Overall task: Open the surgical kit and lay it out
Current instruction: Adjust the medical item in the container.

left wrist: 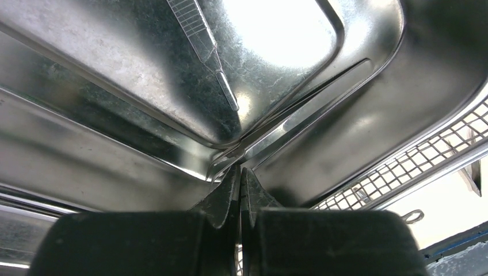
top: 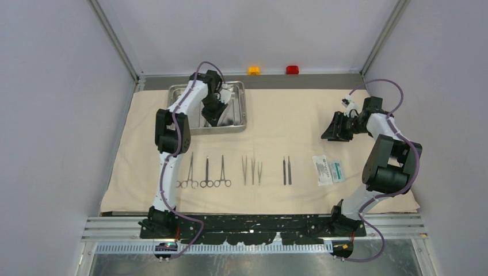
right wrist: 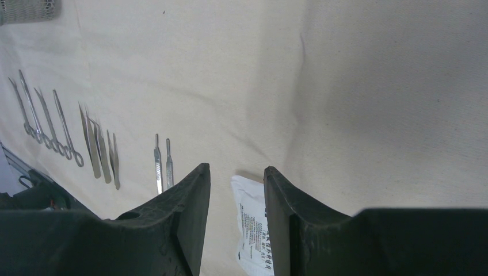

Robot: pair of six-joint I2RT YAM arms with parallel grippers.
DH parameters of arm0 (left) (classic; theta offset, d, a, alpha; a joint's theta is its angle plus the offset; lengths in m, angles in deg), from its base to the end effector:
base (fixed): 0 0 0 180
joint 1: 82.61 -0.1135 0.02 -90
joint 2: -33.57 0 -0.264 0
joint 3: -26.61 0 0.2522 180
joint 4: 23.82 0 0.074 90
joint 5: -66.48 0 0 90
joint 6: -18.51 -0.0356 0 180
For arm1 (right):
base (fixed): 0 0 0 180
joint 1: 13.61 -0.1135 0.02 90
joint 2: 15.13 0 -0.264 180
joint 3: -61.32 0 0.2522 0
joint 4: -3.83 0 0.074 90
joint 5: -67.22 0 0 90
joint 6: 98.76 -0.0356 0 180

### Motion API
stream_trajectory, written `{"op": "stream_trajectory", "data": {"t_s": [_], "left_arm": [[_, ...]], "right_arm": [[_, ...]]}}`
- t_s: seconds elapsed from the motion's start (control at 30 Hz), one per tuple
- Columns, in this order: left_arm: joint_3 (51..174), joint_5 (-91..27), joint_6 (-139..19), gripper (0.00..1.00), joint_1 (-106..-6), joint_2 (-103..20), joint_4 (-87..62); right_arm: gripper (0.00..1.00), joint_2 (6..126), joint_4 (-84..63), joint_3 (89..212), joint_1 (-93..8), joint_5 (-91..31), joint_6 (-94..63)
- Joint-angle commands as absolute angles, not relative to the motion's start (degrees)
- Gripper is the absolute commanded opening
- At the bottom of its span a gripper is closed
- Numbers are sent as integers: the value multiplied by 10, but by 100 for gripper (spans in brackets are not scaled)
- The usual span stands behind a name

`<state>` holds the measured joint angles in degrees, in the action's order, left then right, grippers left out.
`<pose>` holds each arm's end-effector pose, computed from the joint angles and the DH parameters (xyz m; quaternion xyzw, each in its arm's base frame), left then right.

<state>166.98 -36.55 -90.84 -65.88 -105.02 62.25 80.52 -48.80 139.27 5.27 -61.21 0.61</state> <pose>0.4582 -0.1461 0.1878 0.3127 0.9418 -0.1122 0.0521 0.3105 -0.0828 0.2036 0.0211 0.9319 0.2751 0.2356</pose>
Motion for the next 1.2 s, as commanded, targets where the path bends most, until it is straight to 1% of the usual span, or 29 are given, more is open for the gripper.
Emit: {"op": "stream_trajectory", "data": {"t_s": [0.0, 0.43, 0.7, 1.17], "left_arm": [[1688, -371, -916, 0, -663, -1047, 636], [1682, -404, -929, 0, -663, -1026, 648], [1699, -391, -934, 0, -661, -1063, 673], [1704, -356, -887, 0, -647, -1093, 607]], "right_arm": [[45, 810, -485, 1415, 54, -620, 14], [45, 812, -486, 1415, 54, -617, 16], [45, 812, -486, 1415, 55, -614, 16], [45, 812, -486, 1416, 55, -610, 15]]}}
